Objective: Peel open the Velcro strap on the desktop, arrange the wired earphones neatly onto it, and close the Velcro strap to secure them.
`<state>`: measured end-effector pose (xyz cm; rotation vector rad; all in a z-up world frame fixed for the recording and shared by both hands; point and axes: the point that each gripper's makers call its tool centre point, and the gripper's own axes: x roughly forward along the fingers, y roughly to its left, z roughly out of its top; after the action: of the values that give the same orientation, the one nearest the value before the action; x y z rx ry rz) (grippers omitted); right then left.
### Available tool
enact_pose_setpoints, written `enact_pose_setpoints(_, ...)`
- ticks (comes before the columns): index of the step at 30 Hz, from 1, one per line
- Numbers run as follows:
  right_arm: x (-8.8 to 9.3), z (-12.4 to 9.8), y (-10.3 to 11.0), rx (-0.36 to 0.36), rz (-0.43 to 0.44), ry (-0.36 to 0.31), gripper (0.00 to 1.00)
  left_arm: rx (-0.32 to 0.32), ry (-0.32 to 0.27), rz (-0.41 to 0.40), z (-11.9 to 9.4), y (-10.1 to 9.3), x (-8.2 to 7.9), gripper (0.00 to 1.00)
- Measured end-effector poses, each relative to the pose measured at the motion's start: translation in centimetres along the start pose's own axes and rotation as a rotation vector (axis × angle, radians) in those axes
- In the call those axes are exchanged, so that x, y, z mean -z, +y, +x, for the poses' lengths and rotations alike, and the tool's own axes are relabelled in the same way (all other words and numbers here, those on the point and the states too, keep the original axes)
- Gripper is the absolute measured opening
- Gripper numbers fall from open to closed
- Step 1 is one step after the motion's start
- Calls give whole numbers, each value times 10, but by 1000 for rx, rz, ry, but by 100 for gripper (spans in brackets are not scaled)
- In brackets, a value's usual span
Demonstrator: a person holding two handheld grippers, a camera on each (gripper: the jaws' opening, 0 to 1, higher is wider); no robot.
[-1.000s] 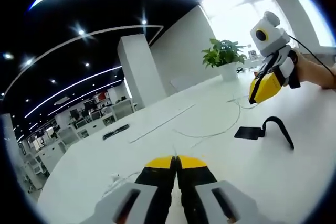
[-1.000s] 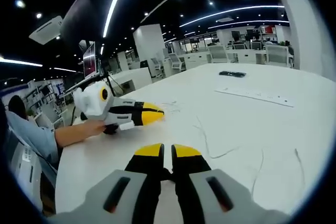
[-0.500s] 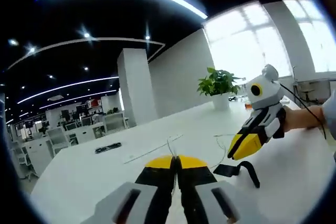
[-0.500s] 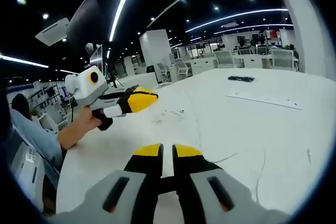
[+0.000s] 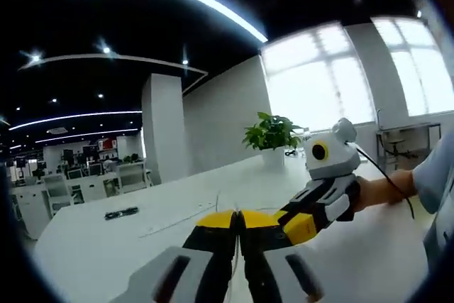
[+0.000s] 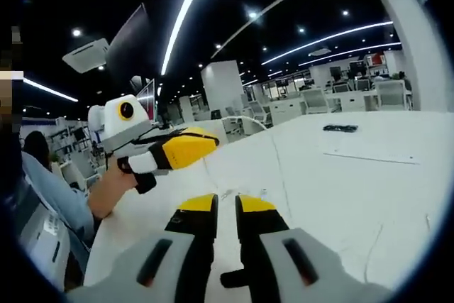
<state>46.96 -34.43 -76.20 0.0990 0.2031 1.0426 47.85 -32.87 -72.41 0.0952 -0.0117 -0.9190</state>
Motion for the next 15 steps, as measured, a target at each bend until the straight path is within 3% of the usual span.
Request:
enact_pose_setpoints(6,-8,6,14,-30,-28,-17,14,45,-13,-16,1,-11,-7,6)
enact_pose_setpoints(15,2,21,20,-32,-87,19,14,79,-31,3,0,-24,-17,6)
